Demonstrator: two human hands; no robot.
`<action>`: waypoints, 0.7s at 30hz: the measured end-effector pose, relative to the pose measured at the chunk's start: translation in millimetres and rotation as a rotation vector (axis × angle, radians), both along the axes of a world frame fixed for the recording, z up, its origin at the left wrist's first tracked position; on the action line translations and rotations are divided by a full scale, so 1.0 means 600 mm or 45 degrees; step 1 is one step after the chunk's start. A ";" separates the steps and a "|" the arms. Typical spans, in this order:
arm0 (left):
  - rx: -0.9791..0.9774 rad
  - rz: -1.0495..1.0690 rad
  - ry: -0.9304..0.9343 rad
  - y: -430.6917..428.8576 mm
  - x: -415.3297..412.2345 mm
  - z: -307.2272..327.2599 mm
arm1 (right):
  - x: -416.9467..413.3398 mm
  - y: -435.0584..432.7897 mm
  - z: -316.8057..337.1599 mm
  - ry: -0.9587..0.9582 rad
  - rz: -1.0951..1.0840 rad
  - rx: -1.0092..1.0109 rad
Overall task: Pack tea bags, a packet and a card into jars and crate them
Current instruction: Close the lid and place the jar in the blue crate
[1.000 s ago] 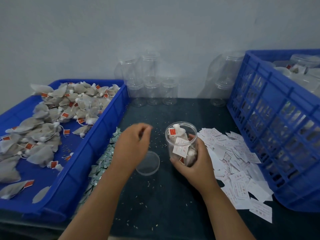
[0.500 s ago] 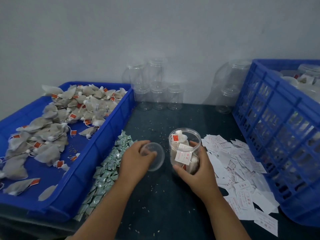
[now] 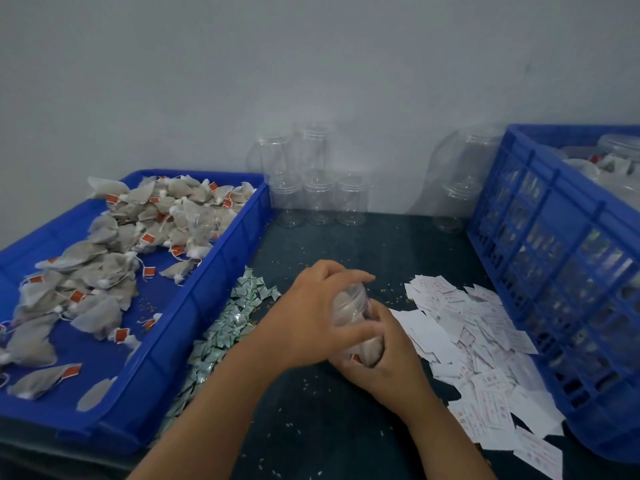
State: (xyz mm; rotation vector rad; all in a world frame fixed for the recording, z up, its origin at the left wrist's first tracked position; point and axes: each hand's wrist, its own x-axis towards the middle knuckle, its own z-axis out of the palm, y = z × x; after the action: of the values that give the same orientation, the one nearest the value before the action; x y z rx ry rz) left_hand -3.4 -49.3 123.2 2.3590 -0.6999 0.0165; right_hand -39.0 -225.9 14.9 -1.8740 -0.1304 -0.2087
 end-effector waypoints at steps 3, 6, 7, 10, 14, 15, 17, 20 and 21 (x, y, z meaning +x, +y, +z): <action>0.165 0.047 -0.087 -0.009 -0.006 0.005 | 0.002 0.001 0.001 -0.016 -0.014 -0.029; 0.278 0.081 -0.108 -0.017 -0.008 0.010 | 0.002 0.004 0.003 -0.011 -0.022 -0.035; 0.315 0.100 -0.112 -0.019 -0.007 0.009 | 0.002 0.005 0.001 -0.009 -0.021 -0.030; 0.384 0.137 -0.084 -0.026 -0.008 0.006 | 0.003 0.004 -0.001 -0.014 -0.013 -0.021; 0.357 0.150 -0.046 -0.036 -0.008 0.007 | 0.006 0.003 0.005 -0.059 0.017 -0.025; 0.318 0.128 -0.038 -0.037 -0.007 0.008 | 0.005 0.003 0.005 -0.070 0.016 -0.023; 0.193 0.024 -0.057 -0.033 -0.005 0.011 | 0.003 -0.002 0.008 -0.064 0.044 0.040; 0.017 -0.214 -0.059 -0.018 -0.002 0.016 | -0.005 -0.012 0.017 0.009 0.189 0.136; -0.041 -0.276 -0.029 -0.011 0.000 0.017 | -0.008 -0.013 0.020 0.041 0.229 0.140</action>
State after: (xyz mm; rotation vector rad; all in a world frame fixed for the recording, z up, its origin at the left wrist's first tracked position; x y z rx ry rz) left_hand -3.2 -56.2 133.4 2.2439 -0.9556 -0.0391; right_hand -43.8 -233.6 27.1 -1.7443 -0.2588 -0.0611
